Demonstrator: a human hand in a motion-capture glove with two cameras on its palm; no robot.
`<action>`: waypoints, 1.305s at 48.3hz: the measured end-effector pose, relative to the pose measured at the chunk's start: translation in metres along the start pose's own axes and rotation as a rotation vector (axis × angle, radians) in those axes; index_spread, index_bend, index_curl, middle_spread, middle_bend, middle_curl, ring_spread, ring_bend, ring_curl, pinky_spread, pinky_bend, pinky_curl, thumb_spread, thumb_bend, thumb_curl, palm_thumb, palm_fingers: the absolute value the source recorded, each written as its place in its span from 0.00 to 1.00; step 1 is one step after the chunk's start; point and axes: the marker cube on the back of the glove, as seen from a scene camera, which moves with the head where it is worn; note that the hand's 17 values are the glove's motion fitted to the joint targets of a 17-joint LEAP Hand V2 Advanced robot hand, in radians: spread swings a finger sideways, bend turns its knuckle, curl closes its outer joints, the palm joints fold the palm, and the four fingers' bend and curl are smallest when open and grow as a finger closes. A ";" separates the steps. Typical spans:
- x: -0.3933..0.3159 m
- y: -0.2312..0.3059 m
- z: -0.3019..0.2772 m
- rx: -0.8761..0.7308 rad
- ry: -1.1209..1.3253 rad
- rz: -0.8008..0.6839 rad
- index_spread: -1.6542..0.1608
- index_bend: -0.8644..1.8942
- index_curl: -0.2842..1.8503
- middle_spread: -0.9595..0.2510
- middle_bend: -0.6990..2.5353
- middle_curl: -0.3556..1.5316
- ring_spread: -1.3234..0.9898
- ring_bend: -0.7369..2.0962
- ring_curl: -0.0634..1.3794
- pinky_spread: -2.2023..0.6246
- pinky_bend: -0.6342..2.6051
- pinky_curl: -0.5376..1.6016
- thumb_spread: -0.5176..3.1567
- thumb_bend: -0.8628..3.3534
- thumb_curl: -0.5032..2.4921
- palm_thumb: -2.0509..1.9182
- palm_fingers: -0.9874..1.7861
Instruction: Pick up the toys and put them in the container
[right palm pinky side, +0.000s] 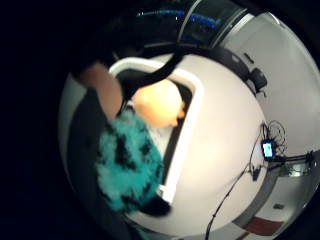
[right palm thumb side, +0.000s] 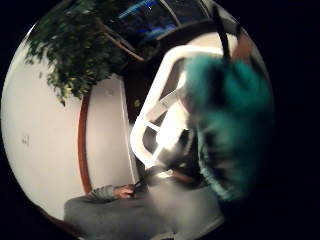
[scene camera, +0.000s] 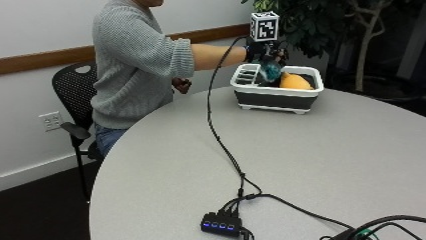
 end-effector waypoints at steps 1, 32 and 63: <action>-0.003 0.003 0.002 -0.028 -0.022 -0.047 0.71 0.45 0.58 0.57 0.47 0.66 0.36 0.63 0.55 0.67 0.47 0.48 0.37 0.19 0.47 0.62 0.49; 0.164 0.144 -0.024 0.029 0.103 -0.085 0.69 0.37 0.40 0.64 0.26 0.42 0.50 0.35 0.34 0.80 0.46 0.43 0.48 0.19 0.31 0.50 0.32; 0.189 0.391 -0.006 0.105 -0.146 0.021 0.69 0.38 0.37 0.65 0.27 0.37 0.52 0.33 0.33 0.80 0.44 0.42 0.50 0.20 0.27 0.51 0.35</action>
